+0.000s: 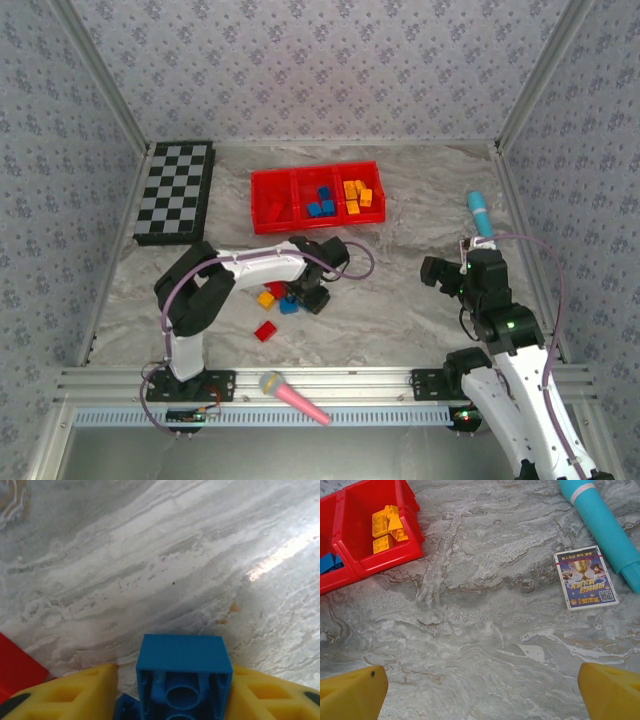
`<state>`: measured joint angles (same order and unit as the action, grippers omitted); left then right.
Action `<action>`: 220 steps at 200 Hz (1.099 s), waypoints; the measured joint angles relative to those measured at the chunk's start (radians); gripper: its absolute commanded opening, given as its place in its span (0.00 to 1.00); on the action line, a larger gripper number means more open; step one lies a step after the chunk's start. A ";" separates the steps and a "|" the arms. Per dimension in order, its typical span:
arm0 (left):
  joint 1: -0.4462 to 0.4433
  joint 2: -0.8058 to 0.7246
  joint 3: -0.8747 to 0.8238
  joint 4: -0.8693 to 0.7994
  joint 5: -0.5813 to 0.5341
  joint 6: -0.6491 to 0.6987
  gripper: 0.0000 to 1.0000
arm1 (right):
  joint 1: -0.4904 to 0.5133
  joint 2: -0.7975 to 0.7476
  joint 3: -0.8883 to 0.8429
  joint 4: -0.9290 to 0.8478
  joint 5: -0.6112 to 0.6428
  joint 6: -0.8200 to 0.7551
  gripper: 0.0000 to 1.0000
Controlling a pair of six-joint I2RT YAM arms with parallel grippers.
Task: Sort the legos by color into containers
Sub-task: Pick up the lego from the middle-left of the table, then place the lego in the container.
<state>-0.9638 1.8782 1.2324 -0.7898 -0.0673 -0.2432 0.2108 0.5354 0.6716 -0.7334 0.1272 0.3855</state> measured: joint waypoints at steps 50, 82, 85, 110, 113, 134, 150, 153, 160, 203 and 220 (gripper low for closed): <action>0.002 0.002 -0.002 0.008 0.027 -0.032 0.31 | 0.000 0.000 0.000 0.000 0.000 0.000 0.99; 0.002 -0.001 0.000 0.007 0.018 -0.059 0.23 | 0.000 0.000 0.000 0.000 0.000 0.000 0.99; 0.002 -0.001 0.000 0.007 0.014 -0.063 0.23 | 0.000 0.000 0.000 0.000 0.000 0.000 0.99; 0.017 -0.020 0.000 0.036 -0.043 -0.094 0.23 | 0.000 0.000 0.000 0.000 0.000 0.000 0.99; 0.021 -0.025 0.000 0.040 -0.047 -0.097 0.23 | 0.000 0.000 0.000 0.000 0.000 0.000 0.99; 0.063 -0.061 0.026 0.055 -0.079 -0.119 0.26 | 0.000 0.000 0.000 0.000 0.000 0.000 0.99; 0.109 -0.075 0.085 0.063 -0.103 -0.130 0.26 | 0.000 0.000 -0.001 0.000 0.000 0.000 0.99; 0.117 -0.076 0.097 0.065 -0.105 -0.131 0.26 | 0.000 0.000 -0.001 0.000 0.000 0.000 1.00; 0.140 -0.077 0.131 0.071 -0.110 -0.136 0.26 | 0.000 0.000 -0.001 0.000 0.000 0.000 0.99; 0.309 -0.035 0.413 0.117 -0.105 -0.163 0.24 | 0.000 -0.011 -0.001 0.000 0.000 0.000 0.99; 0.362 0.039 0.554 0.120 -0.100 -0.170 0.23 | 0.000 -0.016 -0.001 0.000 0.000 0.000 0.99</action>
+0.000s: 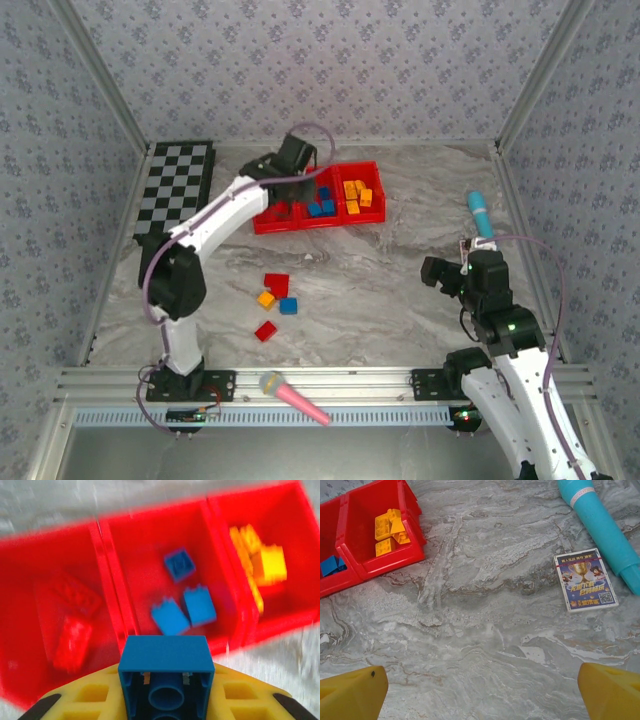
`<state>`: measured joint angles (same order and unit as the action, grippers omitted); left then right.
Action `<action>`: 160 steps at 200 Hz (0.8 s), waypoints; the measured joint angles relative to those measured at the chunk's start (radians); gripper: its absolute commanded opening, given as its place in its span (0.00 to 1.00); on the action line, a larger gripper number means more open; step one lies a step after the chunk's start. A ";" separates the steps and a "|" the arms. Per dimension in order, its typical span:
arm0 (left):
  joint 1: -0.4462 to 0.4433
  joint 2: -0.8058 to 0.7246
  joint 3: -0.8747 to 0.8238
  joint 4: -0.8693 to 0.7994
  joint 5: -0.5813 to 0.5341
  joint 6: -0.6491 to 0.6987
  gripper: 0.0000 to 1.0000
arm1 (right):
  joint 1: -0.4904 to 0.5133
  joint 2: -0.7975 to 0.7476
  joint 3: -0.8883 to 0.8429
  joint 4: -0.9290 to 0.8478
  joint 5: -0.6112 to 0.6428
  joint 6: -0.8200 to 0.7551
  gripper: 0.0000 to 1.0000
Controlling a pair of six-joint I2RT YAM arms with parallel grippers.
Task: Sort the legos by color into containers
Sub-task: Place the lego in the container.
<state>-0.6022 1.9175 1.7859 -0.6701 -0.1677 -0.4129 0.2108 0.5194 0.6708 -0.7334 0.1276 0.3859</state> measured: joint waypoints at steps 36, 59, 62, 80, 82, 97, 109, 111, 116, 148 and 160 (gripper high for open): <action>0.044 0.178 0.220 -0.034 0.026 -0.016 0.22 | 0.006 -0.005 0.000 0.000 0.000 0.000 1.00; 0.044 0.283 0.343 -0.067 0.039 -0.024 0.27 | 0.008 -0.005 -0.001 0.000 0.000 0.000 0.99; 0.044 0.293 0.356 -0.071 0.040 -0.026 0.27 | 0.008 -0.005 -0.001 0.000 0.000 0.000 0.99; 0.044 0.348 0.423 -0.089 0.040 -0.027 0.29 | 0.008 -0.005 -0.001 0.000 0.000 0.000 0.99; 0.044 0.352 0.429 -0.091 0.040 -0.027 0.29 | 0.008 -0.005 -0.001 0.000 0.000 0.000 0.99; 0.044 0.382 0.464 -0.098 0.039 -0.034 0.29 | 0.011 -0.005 -0.001 0.000 0.000 0.000 0.99; 0.044 0.399 0.479 -0.097 0.036 -0.035 0.31 | 0.012 -0.005 -0.001 0.000 0.000 0.000 0.99; 0.044 0.402 0.480 -0.097 0.036 -0.035 0.31 | 0.012 -0.005 -0.001 0.000 0.000 0.000 0.99; 0.044 0.407 0.484 -0.098 0.035 -0.035 0.31 | 0.012 -0.005 -0.001 0.000 0.000 0.000 0.99; 0.045 0.436 0.503 -0.107 0.013 -0.042 0.38 | 0.012 -0.005 -0.001 0.000 0.000 0.000 0.99; 0.045 0.443 0.506 -0.111 0.005 -0.042 0.42 | 0.012 -0.005 -0.001 0.000 0.000 0.000 0.99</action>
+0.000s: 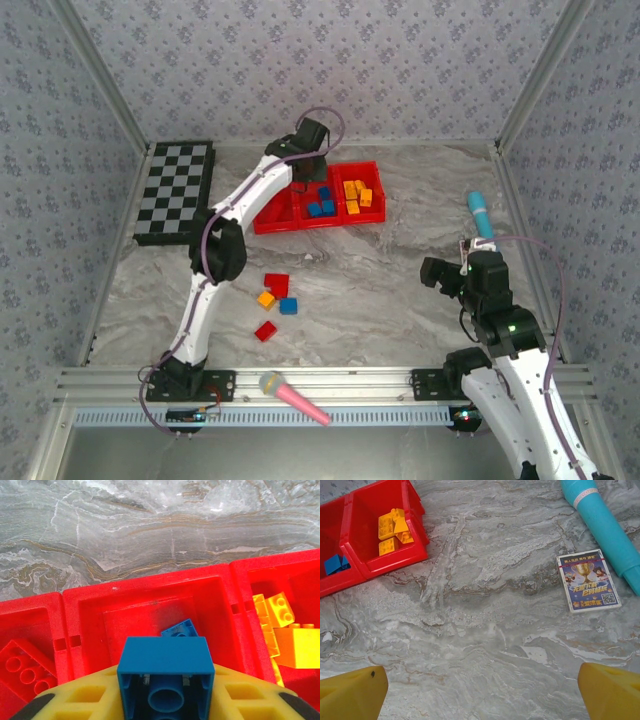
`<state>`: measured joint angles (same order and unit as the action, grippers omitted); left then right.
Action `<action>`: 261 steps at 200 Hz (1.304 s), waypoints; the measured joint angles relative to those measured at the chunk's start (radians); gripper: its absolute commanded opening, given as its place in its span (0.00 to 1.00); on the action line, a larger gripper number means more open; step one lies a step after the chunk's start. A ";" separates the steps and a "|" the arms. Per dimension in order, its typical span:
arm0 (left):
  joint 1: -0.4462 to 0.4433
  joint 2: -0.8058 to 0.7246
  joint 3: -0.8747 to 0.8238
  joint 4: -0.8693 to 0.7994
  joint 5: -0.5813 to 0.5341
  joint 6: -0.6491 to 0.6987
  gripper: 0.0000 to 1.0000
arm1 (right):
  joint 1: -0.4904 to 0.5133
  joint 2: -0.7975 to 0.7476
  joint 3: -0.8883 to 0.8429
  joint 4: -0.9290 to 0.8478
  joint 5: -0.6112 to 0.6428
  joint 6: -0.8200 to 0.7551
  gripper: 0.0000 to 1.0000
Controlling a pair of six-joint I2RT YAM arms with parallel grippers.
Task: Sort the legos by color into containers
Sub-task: Place the lego in the container, then pick up the lego from the middle-left of the table.
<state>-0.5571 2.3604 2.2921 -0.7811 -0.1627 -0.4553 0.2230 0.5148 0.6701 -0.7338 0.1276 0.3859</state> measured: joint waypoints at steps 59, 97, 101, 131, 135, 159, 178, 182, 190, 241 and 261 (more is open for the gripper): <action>0.000 -0.008 -0.038 0.024 -0.006 -0.005 0.62 | 0.003 0.000 0.000 0.000 0.000 0.000 0.99; 0.000 -0.097 -0.179 0.056 0.005 0.002 0.75 | 0.005 0.000 0.000 0.000 0.000 0.000 0.99; 0.000 -0.117 -0.197 0.059 0.007 0.010 0.77 | 0.005 0.000 0.000 0.000 0.000 0.000 0.99; -0.006 -0.326 -0.402 0.107 0.004 0.023 0.94 | 0.006 0.000 0.000 0.000 0.000 0.000 0.99; -0.010 -0.371 -0.444 0.114 -0.001 0.025 0.96 | 0.006 0.000 0.000 0.000 0.000 0.000 1.00; -0.035 -0.610 -0.669 0.138 -0.037 0.009 1.00 | 0.007 0.000 0.000 0.000 0.000 0.000 0.99; -0.069 -0.796 -0.871 0.147 -0.068 -0.024 1.00 | 0.007 0.000 0.000 0.000 0.000 0.000 0.99; -0.080 -0.833 -0.916 0.147 -0.072 -0.037 1.00 | 0.007 0.000 0.000 0.000 0.000 0.000 0.99; -0.098 -0.892 -0.996 0.142 -0.081 -0.062 0.99 | 0.007 0.000 0.000 0.000 0.000 0.000 0.99; -0.247 -1.072 -1.388 0.068 -0.114 -0.273 0.96 | 0.007 0.006 0.000 0.002 -0.012 0.000 0.99; -0.290 -1.077 -1.450 0.067 -0.104 -0.313 0.96 | 0.007 0.009 0.000 0.003 -0.014 0.000 0.99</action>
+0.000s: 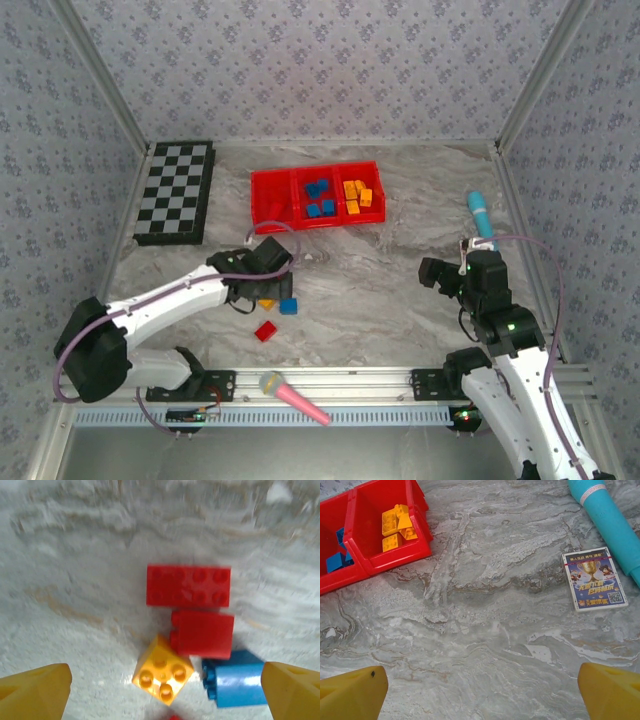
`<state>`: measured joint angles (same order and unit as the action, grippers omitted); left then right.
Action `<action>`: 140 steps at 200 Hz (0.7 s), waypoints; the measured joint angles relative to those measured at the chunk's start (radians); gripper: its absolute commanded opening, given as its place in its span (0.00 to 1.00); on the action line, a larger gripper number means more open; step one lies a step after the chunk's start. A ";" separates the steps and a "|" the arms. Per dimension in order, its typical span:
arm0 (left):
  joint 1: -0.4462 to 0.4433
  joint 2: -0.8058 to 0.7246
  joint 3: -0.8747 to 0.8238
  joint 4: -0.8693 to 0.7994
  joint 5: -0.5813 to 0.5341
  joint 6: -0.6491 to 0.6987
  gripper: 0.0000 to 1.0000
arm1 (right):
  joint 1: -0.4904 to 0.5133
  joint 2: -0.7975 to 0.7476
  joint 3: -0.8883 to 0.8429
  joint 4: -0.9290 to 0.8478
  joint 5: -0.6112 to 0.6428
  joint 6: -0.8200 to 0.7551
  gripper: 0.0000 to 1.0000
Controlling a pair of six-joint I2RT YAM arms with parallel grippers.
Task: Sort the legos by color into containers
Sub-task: Pick up the lego from the middle-left of the table.
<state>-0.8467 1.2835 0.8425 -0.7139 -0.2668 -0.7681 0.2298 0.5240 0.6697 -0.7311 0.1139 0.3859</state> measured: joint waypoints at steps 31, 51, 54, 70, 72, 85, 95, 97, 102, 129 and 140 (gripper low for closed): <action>-0.025 -0.002 -0.045 0.010 0.019 -0.019 0.95 | 0.000 0.000 0.000 0.000 -0.002 0.000 0.99; -0.031 -0.008 -0.052 0.011 0.034 -0.018 0.94 | 0.000 0.000 0.000 0.001 -0.002 0.000 0.99; -0.031 -0.010 -0.052 0.012 0.035 -0.019 0.93 | 0.000 0.000 0.000 0.001 -0.002 0.000 0.99; -0.031 -0.016 -0.053 0.014 0.041 -0.010 0.91 | 0.001 0.000 0.000 0.001 -0.002 0.000 0.99; -0.031 -0.016 -0.053 0.015 0.042 -0.007 0.91 | 0.002 0.000 0.000 0.001 -0.002 0.000 0.99; -0.025 -0.016 -0.054 0.016 0.051 0.006 0.89 | 0.002 0.000 0.000 0.001 -0.002 0.000 0.99; -0.017 -0.016 -0.055 0.018 0.066 0.023 0.86 | 0.002 0.000 0.000 0.001 -0.002 0.000 0.99; -0.014 -0.015 -0.056 0.018 0.070 0.024 0.86 | 0.002 0.000 0.000 0.001 -0.002 0.000 0.99; -0.007 -0.014 -0.056 0.020 0.077 0.033 0.85 | 0.002 0.000 0.000 0.001 -0.002 0.000 1.00; 0.048 -0.012 -0.064 0.028 0.120 0.077 0.81 | 0.003 0.000 -0.003 0.002 -0.002 0.000 0.99; 0.073 -0.012 -0.067 0.030 0.134 0.094 0.80 | 0.004 0.000 -0.003 0.002 -0.001 0.000 0.99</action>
<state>-0.7738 1.2713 0.7757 -0.6838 -0.1333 -0.6743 0.2340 0.5243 0.6662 -0.7296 0.1127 0.3859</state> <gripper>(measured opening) 0.807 0.994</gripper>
